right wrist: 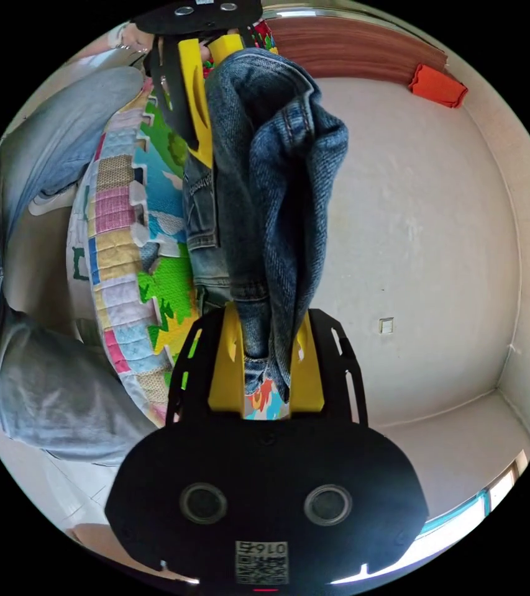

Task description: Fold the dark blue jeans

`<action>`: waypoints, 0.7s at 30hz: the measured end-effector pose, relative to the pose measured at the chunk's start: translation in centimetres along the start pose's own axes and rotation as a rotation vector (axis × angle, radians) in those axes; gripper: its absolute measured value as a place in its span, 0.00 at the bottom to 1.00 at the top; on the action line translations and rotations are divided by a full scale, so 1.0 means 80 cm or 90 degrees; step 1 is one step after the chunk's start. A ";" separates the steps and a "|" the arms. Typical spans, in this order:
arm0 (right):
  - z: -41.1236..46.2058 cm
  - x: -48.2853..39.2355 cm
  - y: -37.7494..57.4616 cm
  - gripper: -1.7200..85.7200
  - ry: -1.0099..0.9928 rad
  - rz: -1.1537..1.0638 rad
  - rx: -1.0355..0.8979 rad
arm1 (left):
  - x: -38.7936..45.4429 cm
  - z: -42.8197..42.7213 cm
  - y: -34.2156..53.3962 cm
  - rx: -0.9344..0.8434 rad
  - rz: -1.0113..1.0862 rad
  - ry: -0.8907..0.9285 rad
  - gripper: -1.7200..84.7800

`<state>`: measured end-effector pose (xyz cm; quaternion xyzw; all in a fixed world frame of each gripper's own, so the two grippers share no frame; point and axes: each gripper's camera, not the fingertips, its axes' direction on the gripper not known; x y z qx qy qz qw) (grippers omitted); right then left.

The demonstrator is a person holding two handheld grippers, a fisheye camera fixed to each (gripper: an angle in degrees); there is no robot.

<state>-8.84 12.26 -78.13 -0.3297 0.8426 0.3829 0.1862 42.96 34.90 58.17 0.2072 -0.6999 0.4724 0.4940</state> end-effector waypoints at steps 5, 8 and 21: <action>0.023 0.047 -0.017 0.15 -0.016 -0.025 0.034 | -0.062 0.012 -0.026 0.001 -0.037 0.071 0.12; 0.051 0.067 -0.030 0.15 -0.030 -0.043 0.050 | -0.100 0.045 -0.041 -0.003 -0.035 0.092 0.12; 0.449 0.229 -0.188 0.13 0.282 0.075 -0.050 | -0.418 0.409 -0.173 0.028 -0.015 -0.184 0.12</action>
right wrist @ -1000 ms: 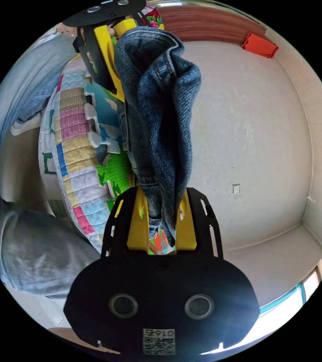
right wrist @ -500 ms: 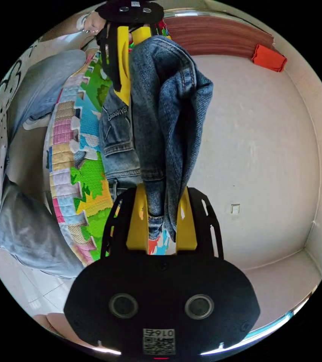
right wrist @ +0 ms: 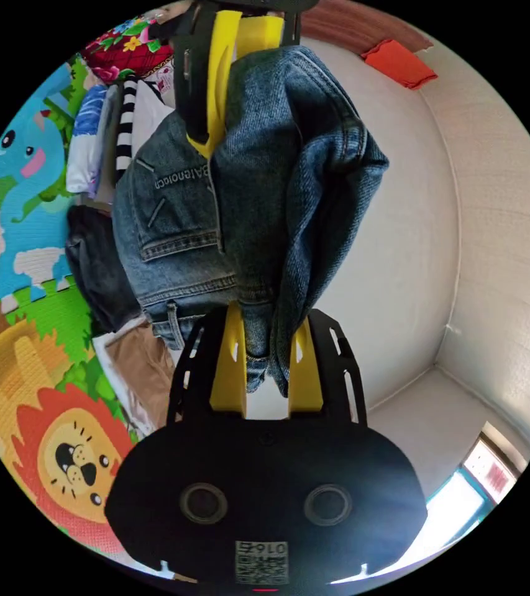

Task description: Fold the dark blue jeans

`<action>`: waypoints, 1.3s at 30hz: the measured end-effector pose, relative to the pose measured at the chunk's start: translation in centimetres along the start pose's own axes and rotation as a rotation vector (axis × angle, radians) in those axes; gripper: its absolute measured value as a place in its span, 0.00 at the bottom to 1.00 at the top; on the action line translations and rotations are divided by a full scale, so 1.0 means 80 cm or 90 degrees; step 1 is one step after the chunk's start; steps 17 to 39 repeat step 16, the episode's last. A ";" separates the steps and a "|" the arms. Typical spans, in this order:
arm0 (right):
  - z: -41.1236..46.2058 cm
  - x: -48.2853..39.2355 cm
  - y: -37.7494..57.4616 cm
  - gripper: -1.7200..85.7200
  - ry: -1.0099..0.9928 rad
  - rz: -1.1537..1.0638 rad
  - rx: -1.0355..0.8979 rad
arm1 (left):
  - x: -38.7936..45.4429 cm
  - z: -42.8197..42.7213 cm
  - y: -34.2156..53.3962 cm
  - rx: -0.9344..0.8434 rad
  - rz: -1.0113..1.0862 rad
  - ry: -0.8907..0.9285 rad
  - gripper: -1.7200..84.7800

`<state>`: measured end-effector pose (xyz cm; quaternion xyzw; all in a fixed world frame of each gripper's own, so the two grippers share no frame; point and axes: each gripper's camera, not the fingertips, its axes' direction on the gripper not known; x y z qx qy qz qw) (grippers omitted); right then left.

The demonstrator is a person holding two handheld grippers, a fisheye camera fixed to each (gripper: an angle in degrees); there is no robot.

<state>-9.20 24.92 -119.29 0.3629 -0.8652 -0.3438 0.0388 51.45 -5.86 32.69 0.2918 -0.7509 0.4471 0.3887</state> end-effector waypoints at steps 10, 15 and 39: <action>0.196 -0.386 -0.042 0.12 -0.113 -0.320 -0.051 | 0.236 0.291 0.169 -0.438 0.197 0.027 0.01; 0.199 -0.442 -0.004 0.12 -0.030 -0.256 -0.080 | 0.253 0.272 0.194 -0.391 0.168 0.030 0.01; 0.199 -0.441 0.004 0.12 -0.031 -0.256 -0.070 | 0.232 0.269 0.194 -0.383 0.097 0.068 0.01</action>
